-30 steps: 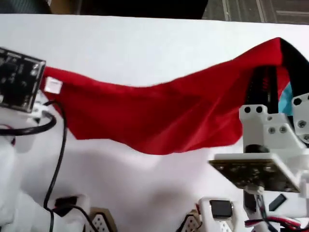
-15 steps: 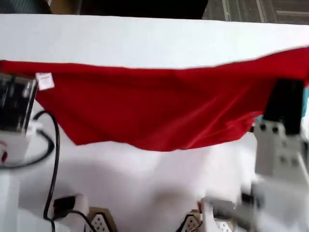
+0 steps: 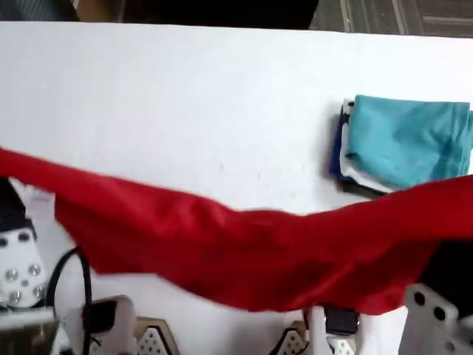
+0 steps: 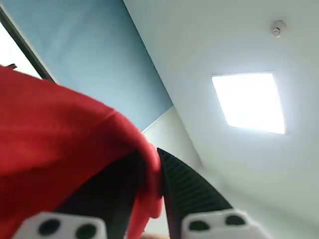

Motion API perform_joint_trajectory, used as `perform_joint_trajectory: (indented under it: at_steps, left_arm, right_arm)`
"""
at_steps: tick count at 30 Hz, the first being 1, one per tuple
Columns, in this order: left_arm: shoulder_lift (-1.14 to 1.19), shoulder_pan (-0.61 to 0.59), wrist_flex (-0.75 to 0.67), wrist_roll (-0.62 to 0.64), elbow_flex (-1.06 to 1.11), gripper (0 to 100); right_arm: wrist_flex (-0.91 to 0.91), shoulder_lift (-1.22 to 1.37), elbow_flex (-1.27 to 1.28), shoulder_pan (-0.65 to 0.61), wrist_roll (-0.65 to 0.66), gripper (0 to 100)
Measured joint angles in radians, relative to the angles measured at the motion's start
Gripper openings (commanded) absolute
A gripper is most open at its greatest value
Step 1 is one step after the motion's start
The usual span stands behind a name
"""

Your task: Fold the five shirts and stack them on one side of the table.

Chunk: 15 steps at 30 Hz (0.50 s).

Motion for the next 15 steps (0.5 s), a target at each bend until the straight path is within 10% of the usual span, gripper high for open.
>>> perform_joint_trajectory:
  at_steps: [15]
  left_arm:
    - [0.003, 0.0, -0.367, -0.06, 0.635, 3]
  right_arm:
    - [-0.183, 0.15, 0.514, -0.023, 0.0, 2.1]
